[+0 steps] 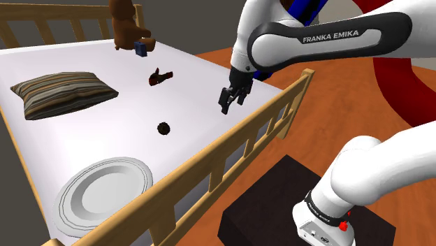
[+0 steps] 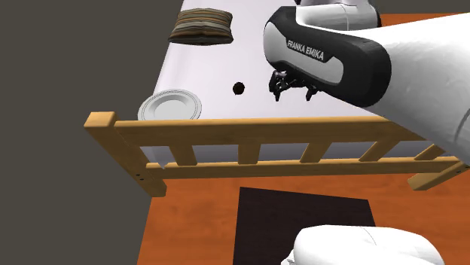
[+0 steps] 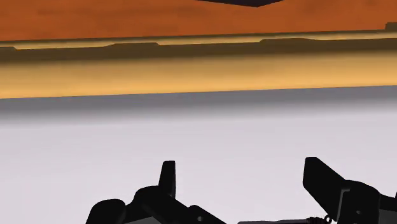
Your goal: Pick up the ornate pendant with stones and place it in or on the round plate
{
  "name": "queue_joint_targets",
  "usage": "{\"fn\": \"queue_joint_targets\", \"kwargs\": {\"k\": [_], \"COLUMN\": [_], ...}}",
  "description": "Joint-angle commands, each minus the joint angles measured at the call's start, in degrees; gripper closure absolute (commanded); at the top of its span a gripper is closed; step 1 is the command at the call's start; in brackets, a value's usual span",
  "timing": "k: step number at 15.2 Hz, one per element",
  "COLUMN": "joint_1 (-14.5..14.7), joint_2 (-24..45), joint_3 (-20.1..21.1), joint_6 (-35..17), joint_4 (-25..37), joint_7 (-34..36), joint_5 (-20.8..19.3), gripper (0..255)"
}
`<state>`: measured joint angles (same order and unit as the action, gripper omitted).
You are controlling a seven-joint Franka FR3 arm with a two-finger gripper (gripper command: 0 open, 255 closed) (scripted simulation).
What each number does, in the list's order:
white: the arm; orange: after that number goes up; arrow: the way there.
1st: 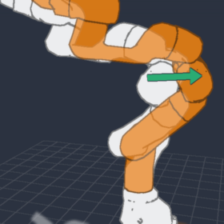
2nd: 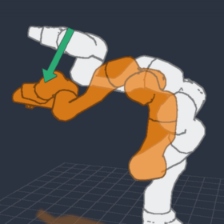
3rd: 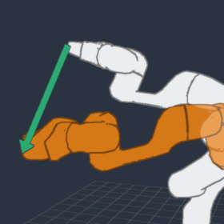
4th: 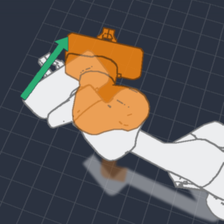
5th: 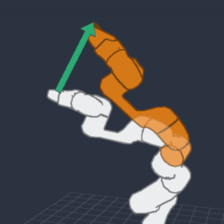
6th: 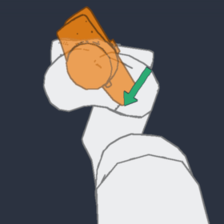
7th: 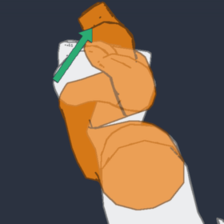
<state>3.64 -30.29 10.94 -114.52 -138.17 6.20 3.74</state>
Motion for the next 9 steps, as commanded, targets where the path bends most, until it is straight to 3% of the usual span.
{"fn": "queue_joint_targets", "kwargs": {"k": [1,9], "joint_1": [0.16,-0.31], "joint_2": [3.66,19.07], "joint_3": [1.85,8.45], "joint_6": [-3.77,-15.32], "joint_4": [0.89,7.78], "joint_7": [2.22,12.05], "joint_5": [-0.01,-4.56], "gripper": [0,0]}}
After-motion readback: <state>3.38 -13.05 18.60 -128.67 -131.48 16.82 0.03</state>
